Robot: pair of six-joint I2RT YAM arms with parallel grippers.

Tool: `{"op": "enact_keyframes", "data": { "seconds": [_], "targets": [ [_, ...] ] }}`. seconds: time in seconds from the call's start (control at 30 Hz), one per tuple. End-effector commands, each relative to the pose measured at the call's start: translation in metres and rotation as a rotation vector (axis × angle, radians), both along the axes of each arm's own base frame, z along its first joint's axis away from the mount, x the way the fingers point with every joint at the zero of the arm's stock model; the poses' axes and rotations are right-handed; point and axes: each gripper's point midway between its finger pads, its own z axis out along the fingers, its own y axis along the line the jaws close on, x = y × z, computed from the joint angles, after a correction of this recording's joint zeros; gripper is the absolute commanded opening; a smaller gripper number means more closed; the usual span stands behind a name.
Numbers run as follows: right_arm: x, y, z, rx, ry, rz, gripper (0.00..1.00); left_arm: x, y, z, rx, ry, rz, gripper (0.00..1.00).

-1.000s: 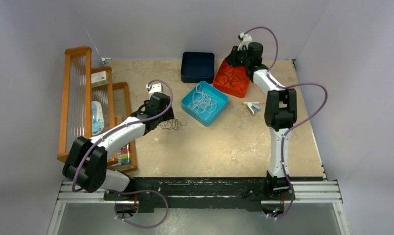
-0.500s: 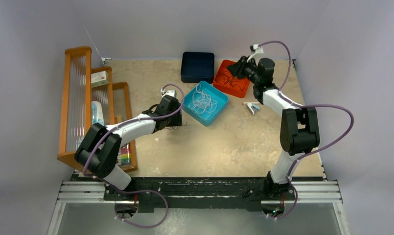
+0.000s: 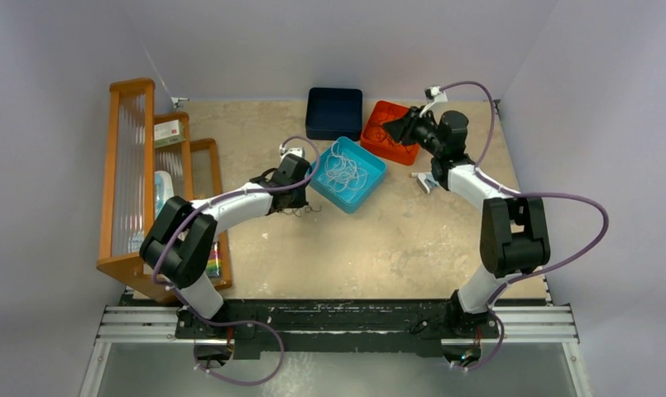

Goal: Untangle the cables

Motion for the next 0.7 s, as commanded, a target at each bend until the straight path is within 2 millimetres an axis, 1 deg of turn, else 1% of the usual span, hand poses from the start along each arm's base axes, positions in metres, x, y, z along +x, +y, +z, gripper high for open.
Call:
{"op": "enact_keyframes", "data": {
  "seconds": [0.0,0.1,0.27,0.4,0.47,0.53,0.6,0.63,0.67],
  "targets": [
    [-0.012,0.005,0.032,0.033,-0.093,0.029,0.28,0.017,-0.005,0.032,-0.007,-0.071,0.015,0.0],
    [-0.017,0.002,0.04,0.028,-0.114,0.016,0.29,0.019,-0.001,0.055,-0.002,-0.104,0.026,0.0],
    [-0.028,-0.002,0.052,0.024,-0.145,0.002,0.29,0.025,0.009,0.108,0.0,-0.2,0.066,0.0],
    [-0.035,-0.004,0.058,0.027,-0.158,-0.002,0.29,0.032,0.005,0.151,-0.035,-0.263,0.066,0.0],
    [-0.039,-0.003,0.065,0.034,-0.172,0.007,0.3,0.037,0.003,0.17,-0.04,-0.291,0.063,0.0],
    [-0.046,-0.002,0.062,0.041,-0.164,0.018,0.3,0.043,0.003,0.19,-0.036,-0.324,0.061,0.0],
    [-0.053,-0.002,0.065,0.049,-0.17,0.025,0.3,0.052,0.001,0.211,-0.038,-0.366,0.058,0.0],
    [-0.056,-0.002,0.066,0.051,-0.172,0.026,0.3,0.058,-0.001,0.217,-0.038,-0.381,0.054,0.0],
    [-0.06,-0.002,0.067,0.052,-0.175,0.03,0.3,0.065,-0.005,0.233,-0.049,-0.413,0.051,0.0]
  ]
}}
